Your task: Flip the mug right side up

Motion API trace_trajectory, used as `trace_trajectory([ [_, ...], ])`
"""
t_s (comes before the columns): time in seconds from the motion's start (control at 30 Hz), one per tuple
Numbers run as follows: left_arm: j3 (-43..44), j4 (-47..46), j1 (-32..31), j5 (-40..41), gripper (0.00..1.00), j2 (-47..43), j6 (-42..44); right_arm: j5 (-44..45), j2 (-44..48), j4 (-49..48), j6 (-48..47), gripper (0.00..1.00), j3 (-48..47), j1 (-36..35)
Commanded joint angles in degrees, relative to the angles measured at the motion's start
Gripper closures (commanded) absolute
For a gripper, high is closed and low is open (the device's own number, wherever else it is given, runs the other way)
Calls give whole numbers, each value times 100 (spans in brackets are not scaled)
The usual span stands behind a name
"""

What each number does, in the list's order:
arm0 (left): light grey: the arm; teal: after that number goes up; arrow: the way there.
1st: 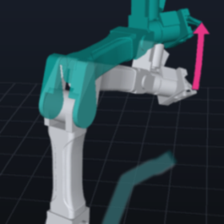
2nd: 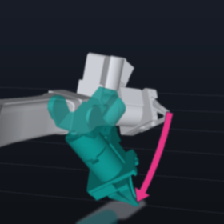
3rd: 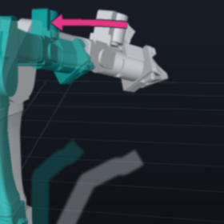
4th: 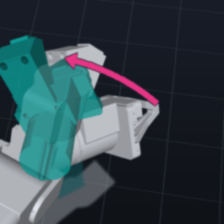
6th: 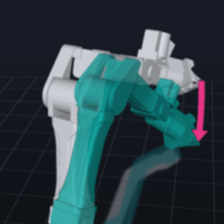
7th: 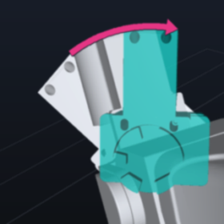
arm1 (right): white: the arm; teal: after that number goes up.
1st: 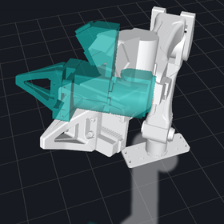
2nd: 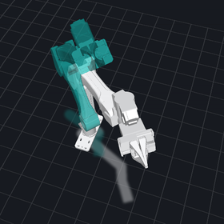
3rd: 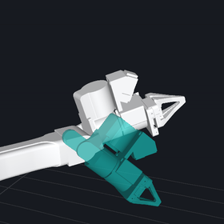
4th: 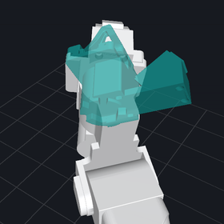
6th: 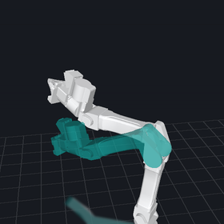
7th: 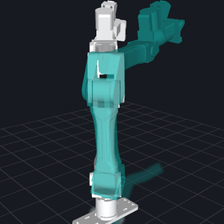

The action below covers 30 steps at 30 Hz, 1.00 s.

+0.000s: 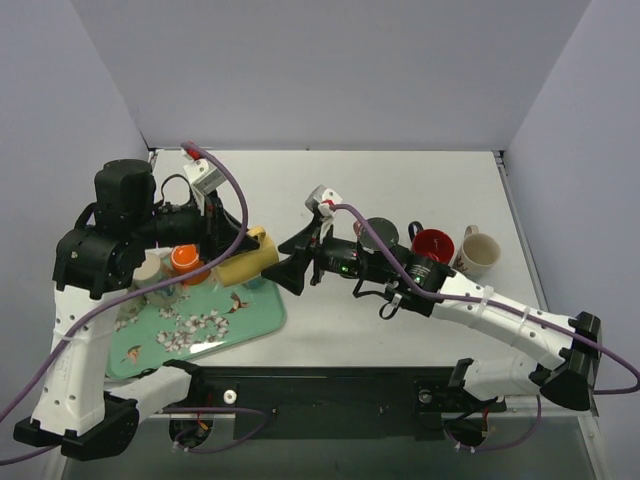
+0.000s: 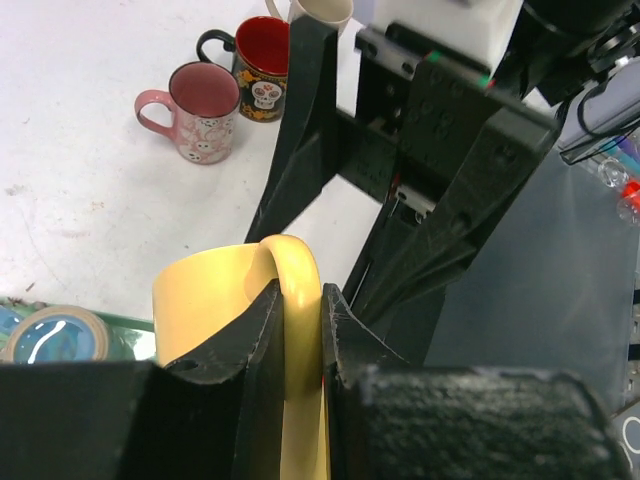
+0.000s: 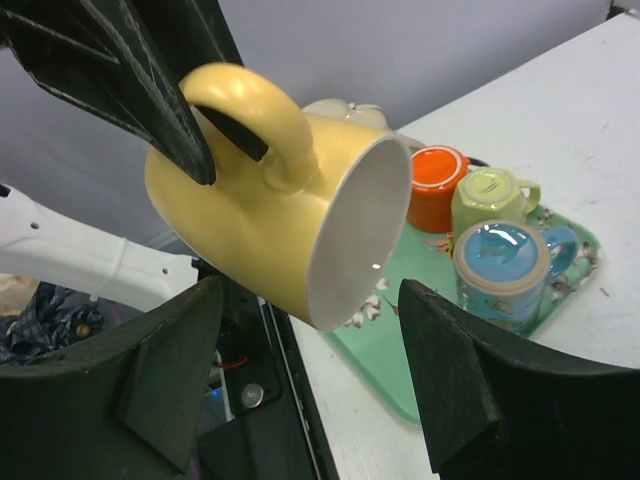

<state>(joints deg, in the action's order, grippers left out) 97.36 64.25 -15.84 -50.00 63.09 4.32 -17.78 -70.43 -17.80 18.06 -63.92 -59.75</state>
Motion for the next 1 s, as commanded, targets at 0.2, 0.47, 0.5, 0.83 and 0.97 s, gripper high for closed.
trace_trajectory([
  [0.2,-393,-1257,-51,-520,100,-192,-379,-1210,-691,-1243,777,51,-472,-151],
  [0.47,-753,-1108,-42,59,99,-227,139,61,-507,-26,251,100,-455,-213],
  [0.5,-823,-1090,-42,452,81,-227,288,595,-393,161,181,100,-455,-222],
  [0.83,-1466,-1213,-42,4188,13,-262,886,3896,-548,2921,1004,100,-866,383],
  [0.97,-1658,-915,-42,4779,11,-157,1184,3668,-1479,3774,1235,100,-1385,877],
])
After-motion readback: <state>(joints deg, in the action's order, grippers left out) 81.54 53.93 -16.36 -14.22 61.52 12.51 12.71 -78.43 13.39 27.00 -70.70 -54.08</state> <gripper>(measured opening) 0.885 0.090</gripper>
